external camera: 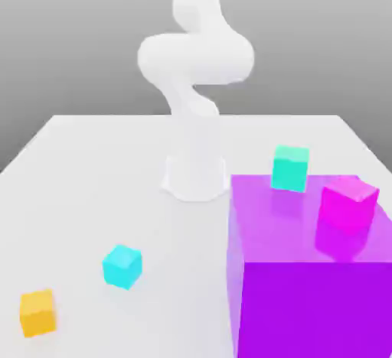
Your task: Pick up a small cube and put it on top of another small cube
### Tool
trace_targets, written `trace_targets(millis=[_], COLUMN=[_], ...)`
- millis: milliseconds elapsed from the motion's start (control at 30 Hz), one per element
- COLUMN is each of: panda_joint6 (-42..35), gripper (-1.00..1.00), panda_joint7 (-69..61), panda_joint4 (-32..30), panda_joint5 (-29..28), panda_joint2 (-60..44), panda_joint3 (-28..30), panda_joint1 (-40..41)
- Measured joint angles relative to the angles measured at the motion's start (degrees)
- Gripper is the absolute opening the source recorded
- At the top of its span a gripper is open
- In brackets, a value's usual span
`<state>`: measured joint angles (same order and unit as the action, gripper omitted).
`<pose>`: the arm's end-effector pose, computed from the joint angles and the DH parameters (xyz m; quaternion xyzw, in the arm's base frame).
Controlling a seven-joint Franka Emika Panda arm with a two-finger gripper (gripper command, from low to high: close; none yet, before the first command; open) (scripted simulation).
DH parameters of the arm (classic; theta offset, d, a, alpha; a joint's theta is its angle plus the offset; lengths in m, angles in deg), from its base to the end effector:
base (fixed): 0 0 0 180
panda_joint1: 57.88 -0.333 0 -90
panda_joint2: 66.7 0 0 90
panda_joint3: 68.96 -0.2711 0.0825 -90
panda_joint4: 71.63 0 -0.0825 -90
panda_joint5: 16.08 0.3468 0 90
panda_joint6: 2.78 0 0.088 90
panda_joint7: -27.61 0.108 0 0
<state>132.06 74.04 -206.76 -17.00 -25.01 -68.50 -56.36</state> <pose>0.3696 -0.0138 0.6290 -0.8545 0.3805 -0.3289 0.1296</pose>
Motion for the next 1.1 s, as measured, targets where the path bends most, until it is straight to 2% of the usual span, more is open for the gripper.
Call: trace_targets(millis=[300,500,633,833,867,1100], panda_joint6=[13.0,22.5,29.5,39.6,41.3,41.7], gripper=[0.00,0.00,0.00,0.00,-1.00,-1.00], panda_joint7=[1.9,1.7,-1.1,-6.5,-6.8,-6.6], panda_joint4=[-13.7,-23.4,-29.0,-27.7,-27.3,-27.2], panda_joint5=[-3.1,-3.2,0.6,8.0,8.3,8.1], panda_joint2=[-18.0,-31.1,-40.8,-53.4,-55.4,-55.9], panda_joint3=[3.4,7.1,8.9,3.0,1.8,1.3], panda_joint1=[6.3,10.0,11.4,16.2,17.3,17.8])
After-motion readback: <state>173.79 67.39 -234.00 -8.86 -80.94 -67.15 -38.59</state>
